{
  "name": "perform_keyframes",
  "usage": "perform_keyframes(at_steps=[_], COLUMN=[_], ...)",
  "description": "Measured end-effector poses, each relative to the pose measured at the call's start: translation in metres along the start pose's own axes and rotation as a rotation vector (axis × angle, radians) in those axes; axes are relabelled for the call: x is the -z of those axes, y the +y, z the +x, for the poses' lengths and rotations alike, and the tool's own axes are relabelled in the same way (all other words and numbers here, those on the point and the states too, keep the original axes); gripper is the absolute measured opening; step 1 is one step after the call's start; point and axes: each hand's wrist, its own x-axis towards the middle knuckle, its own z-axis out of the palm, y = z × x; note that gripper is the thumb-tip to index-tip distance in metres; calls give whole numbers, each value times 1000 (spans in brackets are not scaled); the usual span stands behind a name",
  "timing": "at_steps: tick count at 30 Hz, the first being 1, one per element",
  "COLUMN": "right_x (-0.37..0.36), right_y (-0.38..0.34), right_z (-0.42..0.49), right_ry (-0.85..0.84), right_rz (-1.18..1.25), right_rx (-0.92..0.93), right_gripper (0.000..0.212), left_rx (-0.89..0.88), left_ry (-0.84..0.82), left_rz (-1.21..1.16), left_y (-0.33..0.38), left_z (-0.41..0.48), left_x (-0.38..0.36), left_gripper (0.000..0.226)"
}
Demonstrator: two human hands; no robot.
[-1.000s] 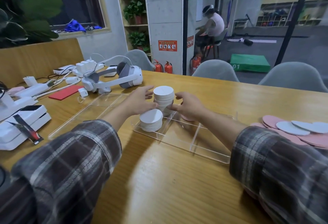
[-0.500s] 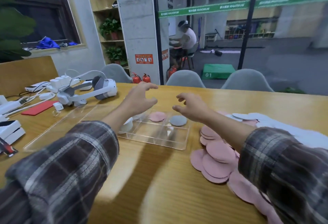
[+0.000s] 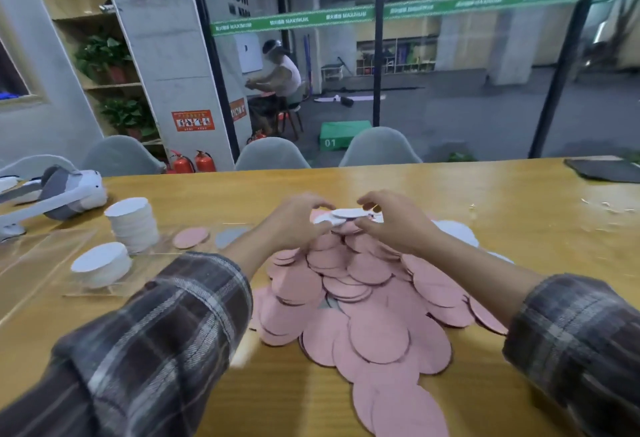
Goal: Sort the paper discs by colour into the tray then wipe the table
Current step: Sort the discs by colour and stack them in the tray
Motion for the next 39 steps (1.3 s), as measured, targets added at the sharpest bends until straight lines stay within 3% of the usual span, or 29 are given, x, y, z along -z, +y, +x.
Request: perform_keyframes(at_steps=[5,10,13,17,29,39], right_x=[11,8,-1,-5,5,-1], right_y=[54,80,85,82,50,39], right_z=[-14,-13,-10,-10,-66,-97], right_ry=[-5,-75,-123,-105,-79,62], right_rz=[-49,-46,-62,-20,-16,20], right_rx=[-110,-188,-183,-134,-16,24], right_gripper=[43,67,68,58,51,45], left_rx=[40,149,124,58,-88,-170], left_ry=[-11,-73,-67,-31,30,144], left_rz=[-47,-42,-51,-44,-49,-122], left_y=[24,10,3,1,29,33], left_z=[31,50,54,49,-16,-66], left_x=[-39,-56,-63,-62,-58,-57], left_gripper=[45,69,50,42,46,46])
